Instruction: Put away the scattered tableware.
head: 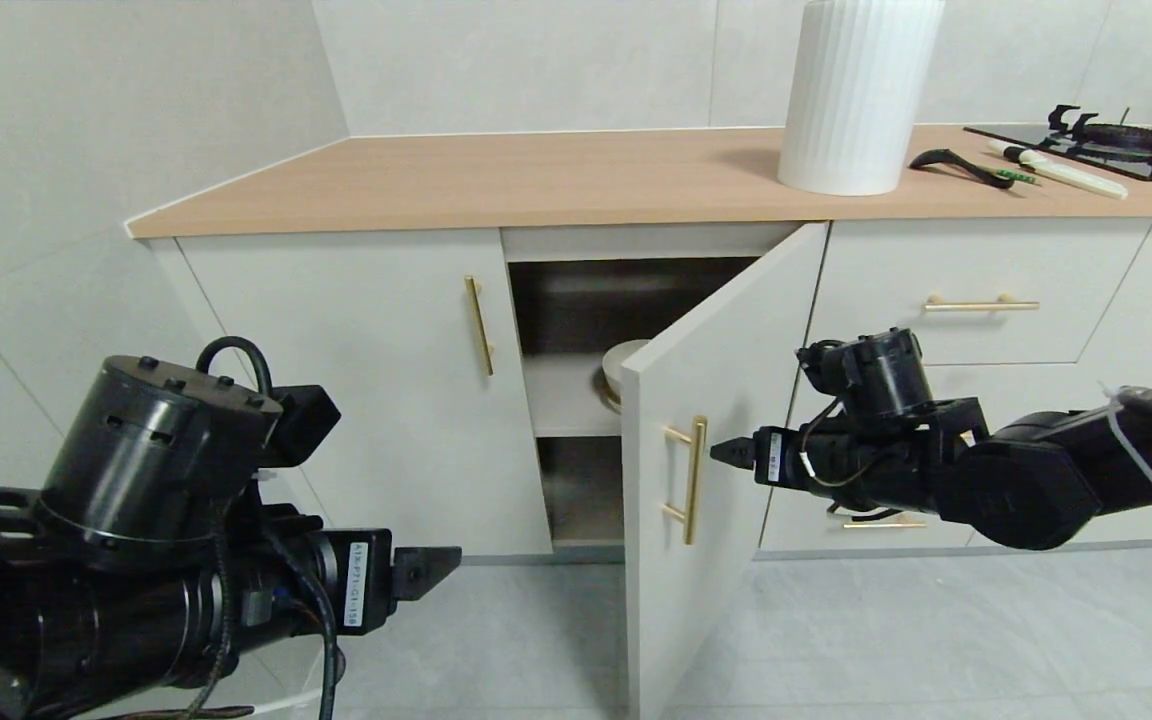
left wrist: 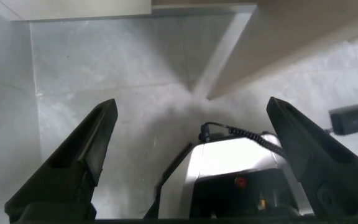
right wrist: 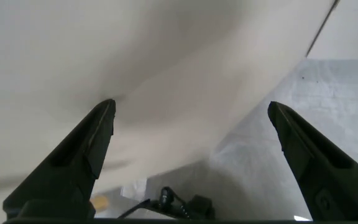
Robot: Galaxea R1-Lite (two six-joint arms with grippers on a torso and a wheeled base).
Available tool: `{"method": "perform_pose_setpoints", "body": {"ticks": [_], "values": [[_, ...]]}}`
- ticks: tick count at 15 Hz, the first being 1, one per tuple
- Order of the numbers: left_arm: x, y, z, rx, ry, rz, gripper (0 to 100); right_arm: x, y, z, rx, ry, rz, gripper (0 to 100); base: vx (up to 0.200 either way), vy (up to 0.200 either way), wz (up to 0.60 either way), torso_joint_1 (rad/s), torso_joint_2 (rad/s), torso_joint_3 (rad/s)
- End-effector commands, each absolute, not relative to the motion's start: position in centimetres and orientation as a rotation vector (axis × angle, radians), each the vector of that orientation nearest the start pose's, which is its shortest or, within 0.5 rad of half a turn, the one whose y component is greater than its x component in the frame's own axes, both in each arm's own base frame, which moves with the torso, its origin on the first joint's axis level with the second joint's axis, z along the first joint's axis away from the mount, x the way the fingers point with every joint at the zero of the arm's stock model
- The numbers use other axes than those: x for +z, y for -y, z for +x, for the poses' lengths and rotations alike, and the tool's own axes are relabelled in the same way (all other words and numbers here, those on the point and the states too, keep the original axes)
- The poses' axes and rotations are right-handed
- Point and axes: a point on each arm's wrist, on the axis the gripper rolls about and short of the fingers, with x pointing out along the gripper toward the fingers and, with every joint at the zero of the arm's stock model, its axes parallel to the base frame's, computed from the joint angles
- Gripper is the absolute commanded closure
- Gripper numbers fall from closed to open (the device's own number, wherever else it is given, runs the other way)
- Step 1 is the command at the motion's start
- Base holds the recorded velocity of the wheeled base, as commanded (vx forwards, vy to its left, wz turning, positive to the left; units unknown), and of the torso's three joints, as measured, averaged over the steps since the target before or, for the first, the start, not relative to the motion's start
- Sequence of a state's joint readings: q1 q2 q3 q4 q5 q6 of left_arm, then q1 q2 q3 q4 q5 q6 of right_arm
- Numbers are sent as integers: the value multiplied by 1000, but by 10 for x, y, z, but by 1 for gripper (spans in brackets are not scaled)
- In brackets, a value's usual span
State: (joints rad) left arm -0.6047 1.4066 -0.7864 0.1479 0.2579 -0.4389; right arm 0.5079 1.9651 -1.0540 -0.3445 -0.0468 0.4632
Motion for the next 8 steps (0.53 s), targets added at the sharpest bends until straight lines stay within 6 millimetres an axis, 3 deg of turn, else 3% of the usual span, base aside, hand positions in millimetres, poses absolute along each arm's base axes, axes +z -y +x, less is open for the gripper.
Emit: {"method": "perform_pose_setpoints", "body": {"ticks": [1,8], "values": [[184,114,175,-171,-758,-89,0,115,-185,334,300,-664,282,0,0,0,0,0,0,0],[187,114,172,-183,-738,-89,0,106,-195,353,277,-593,355,0,0,0,0,0,0,0]]}}
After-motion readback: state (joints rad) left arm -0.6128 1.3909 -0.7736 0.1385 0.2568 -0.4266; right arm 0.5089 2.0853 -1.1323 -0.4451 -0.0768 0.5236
